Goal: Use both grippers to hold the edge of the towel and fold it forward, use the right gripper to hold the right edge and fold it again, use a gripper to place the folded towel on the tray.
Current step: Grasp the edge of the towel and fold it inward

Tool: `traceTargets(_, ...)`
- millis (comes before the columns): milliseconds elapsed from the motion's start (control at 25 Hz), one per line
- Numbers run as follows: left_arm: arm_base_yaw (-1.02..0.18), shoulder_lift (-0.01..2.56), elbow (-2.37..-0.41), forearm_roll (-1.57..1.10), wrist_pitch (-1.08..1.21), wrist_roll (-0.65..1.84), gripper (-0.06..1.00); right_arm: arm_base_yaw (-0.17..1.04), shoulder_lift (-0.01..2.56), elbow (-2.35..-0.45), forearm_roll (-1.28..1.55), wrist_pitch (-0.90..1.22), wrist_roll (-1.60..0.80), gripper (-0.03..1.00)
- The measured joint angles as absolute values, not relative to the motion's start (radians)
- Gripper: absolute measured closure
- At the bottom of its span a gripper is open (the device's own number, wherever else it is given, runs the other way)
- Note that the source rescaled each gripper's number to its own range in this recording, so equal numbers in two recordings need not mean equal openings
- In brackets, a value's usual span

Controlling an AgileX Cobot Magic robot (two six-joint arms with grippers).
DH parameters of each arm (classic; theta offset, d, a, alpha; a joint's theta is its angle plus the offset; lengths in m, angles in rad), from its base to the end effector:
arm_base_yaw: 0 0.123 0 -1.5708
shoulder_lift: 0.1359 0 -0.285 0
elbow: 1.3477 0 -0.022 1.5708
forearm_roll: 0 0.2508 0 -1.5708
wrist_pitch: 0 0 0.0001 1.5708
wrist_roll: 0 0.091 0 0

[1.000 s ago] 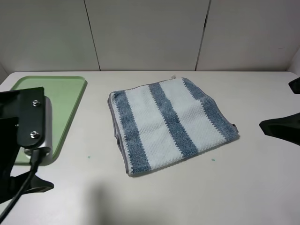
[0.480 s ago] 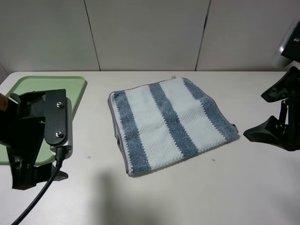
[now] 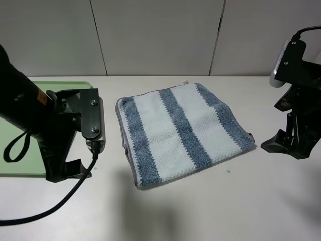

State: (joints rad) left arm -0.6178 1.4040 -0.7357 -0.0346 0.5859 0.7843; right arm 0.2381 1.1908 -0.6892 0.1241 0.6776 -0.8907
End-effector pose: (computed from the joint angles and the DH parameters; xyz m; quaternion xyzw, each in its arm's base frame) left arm 0.2016 -0.1454 0.2049 0.6225 0.7564 0.0044 0.2008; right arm 0.2039 0.0568 0.2383 -0.4868 0.8394 -0.0292 0.2399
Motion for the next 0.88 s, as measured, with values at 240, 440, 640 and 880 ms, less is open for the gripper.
traceTargets(240, -0.668, 1.485, -0.779, -0.027, 0.582, 0.796, -0.05, 0.238, 1.252, -0.689, 0.08, 0.617, -0.891, -0.03)
traceTargets(440, -0.776, 1.546, -0.808, 0.0, 0.522, 0.765, -0.05, 0.238, 1.293, -0.689, 0.07, 0.573, -0.891, -0.03)
traceTargets(640, -0.833, 1.627, -0.841, 0.012, 0.479, 0.719, -0.05, 0.238, 1.32, -0.69, 0.061, 0.549, -0.891, -0.03)
traceTargets(880, -0.847, 1.748, -0.907, 0.014, 0.456, 0.715, -0.05, 0.238, 1.326, -0.69, 0.055, 0.515, -0.891, -0.03)
